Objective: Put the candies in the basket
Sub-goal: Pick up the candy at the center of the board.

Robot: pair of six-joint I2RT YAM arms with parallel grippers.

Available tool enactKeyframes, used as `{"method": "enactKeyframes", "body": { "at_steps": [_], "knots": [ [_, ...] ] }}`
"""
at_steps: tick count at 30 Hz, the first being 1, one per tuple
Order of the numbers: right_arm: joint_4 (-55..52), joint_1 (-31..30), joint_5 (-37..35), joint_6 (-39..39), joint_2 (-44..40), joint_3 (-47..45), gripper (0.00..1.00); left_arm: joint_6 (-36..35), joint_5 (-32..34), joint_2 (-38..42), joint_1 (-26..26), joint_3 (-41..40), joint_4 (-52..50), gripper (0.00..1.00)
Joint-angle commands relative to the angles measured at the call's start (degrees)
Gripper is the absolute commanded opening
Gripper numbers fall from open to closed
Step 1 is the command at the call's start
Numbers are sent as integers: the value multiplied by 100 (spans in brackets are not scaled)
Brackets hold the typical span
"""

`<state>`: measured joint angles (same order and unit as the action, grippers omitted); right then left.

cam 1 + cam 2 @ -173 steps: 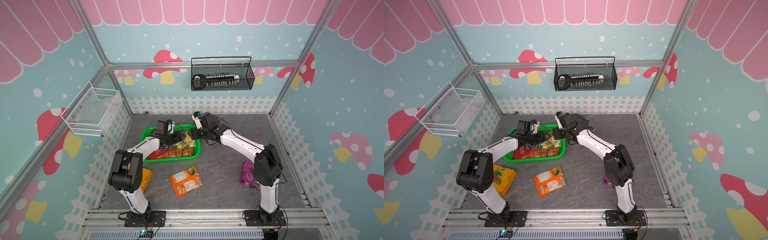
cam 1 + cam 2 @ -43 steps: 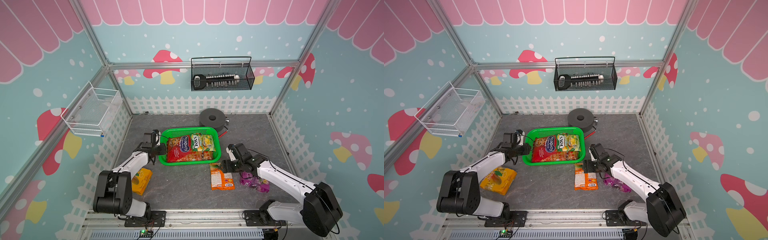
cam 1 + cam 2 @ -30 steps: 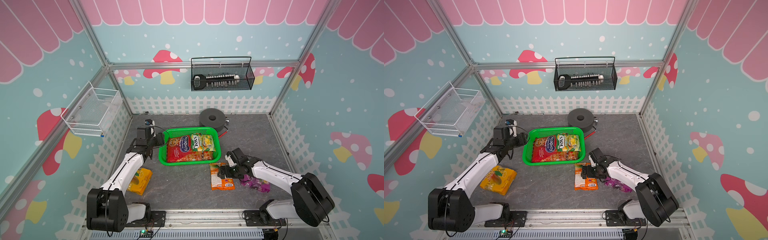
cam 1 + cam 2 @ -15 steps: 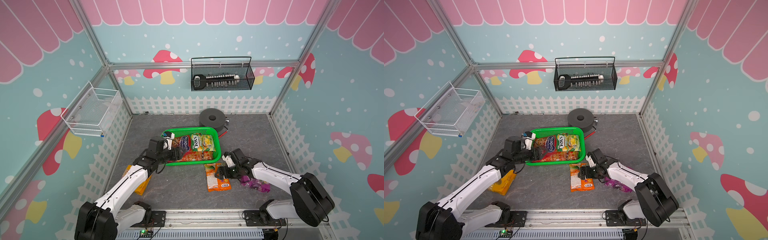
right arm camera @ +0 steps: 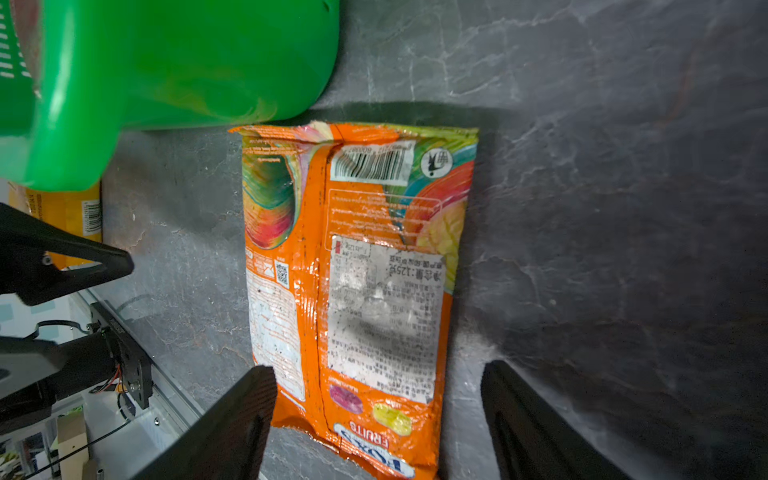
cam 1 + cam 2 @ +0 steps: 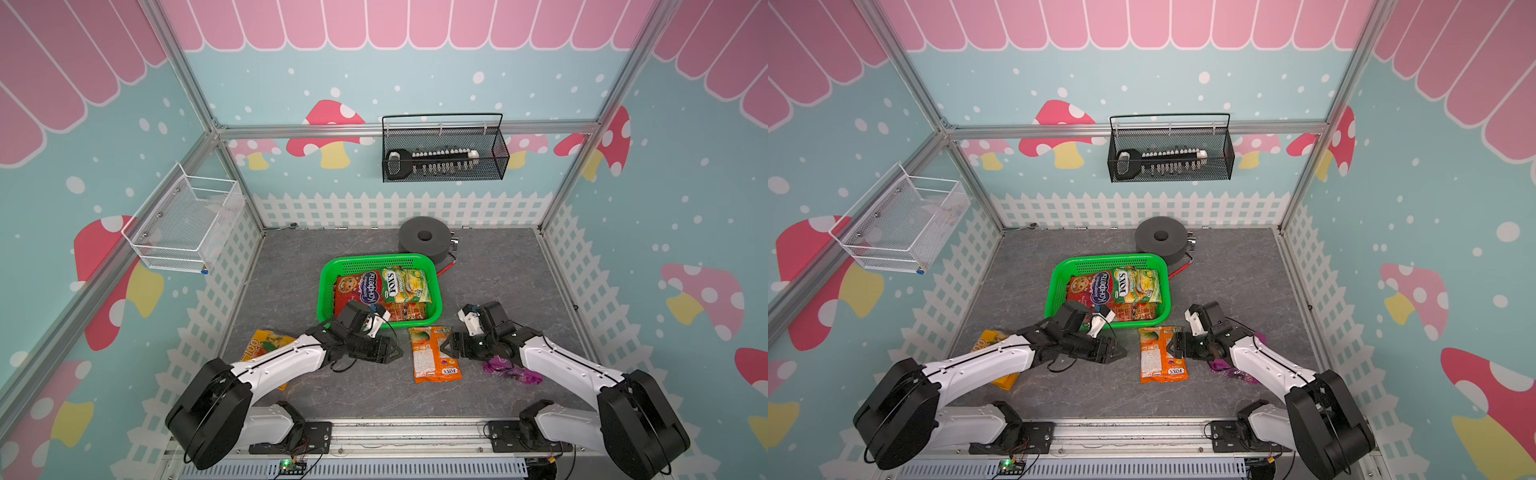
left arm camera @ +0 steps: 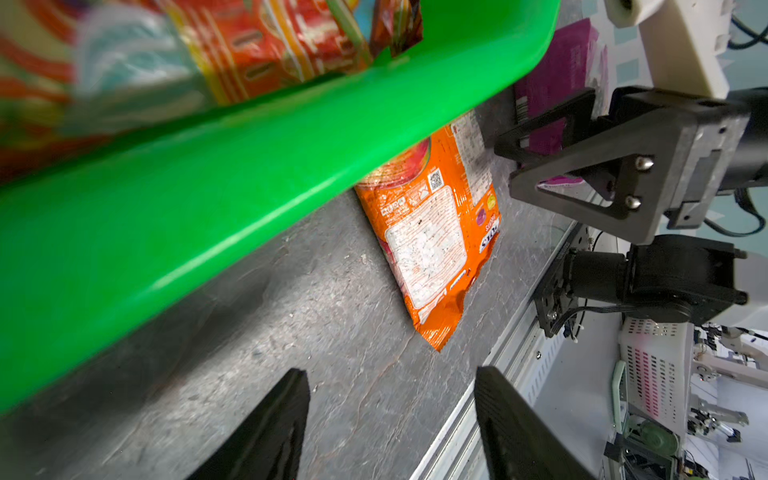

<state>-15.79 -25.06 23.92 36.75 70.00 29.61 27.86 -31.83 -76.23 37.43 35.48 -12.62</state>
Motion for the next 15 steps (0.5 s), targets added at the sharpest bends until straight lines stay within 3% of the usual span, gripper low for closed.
{"method": "enactKeyframes", "body": {
  "at_steps": [1, 7, 15],
  "knots": [
    [279, 54, 257, -22, 57, -134, 81, -91, -245, -250, 169, -52, 426, 67],
    [600, 63, 576, -136, 462, -216, 80, -89, -294, -813, 322, 62, 781, 68],
    [1641, 61, 1856, -244, 559, -595, 81, -145, -439, -1191, 353, 53, 980, 67]
  ]
}}
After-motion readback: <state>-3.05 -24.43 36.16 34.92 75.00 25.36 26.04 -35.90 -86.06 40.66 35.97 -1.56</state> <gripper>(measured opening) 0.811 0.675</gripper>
